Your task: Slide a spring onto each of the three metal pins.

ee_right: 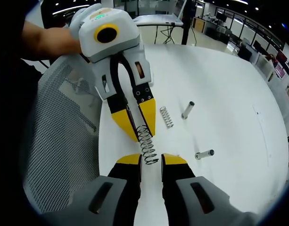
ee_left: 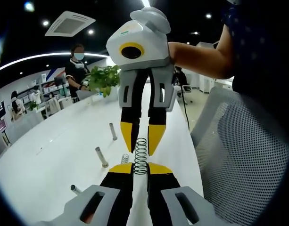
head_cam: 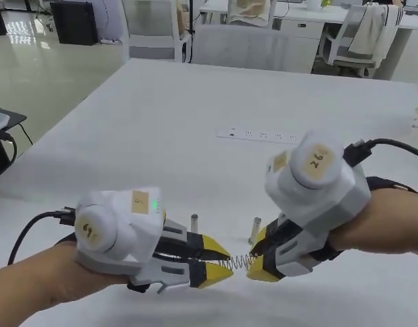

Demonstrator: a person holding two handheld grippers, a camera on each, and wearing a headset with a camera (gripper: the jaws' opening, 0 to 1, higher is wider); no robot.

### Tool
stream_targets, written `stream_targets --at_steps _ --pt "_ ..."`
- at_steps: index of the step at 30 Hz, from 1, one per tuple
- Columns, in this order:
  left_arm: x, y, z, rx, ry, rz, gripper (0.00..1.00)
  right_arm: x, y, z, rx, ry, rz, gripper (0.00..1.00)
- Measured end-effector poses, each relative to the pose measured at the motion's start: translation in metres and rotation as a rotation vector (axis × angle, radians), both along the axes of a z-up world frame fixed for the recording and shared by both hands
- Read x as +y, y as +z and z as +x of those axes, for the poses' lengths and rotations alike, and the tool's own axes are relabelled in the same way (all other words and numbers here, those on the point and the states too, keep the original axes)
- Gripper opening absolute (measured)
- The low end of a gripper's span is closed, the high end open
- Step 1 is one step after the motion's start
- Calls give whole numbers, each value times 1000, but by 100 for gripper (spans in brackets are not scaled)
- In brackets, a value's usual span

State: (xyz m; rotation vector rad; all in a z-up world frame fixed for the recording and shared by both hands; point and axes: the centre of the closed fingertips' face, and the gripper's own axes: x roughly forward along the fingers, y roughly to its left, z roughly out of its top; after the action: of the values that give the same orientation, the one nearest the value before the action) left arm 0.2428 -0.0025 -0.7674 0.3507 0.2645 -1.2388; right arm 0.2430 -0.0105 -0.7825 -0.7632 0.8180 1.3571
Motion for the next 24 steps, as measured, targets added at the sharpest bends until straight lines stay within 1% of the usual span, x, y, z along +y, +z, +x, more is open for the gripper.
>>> stream_targets --at_steps 1,5,9,12,20,24 --pt "-1 1 0 -11 0 -1 2 0 -1 0 2 0 0 14" --pt "-3 7 0 -18 -1 -24 2 -1 -2 -1 7 2 -1 13" --pt "-5 4 -3 -9 -6 -12 2 0 -1 -3 7 7 3 10" --pt "-5 4 -3 -9 -5 -11 2 0 -1 -4 4 10 0 10" --pt "-6 4 -5 -7 -4 -9 2 4 10 -5 -9 14 16 9" --pt "-6 3 -5 -5 -5 -6 2 7 14 -7 -8 18 29 9"
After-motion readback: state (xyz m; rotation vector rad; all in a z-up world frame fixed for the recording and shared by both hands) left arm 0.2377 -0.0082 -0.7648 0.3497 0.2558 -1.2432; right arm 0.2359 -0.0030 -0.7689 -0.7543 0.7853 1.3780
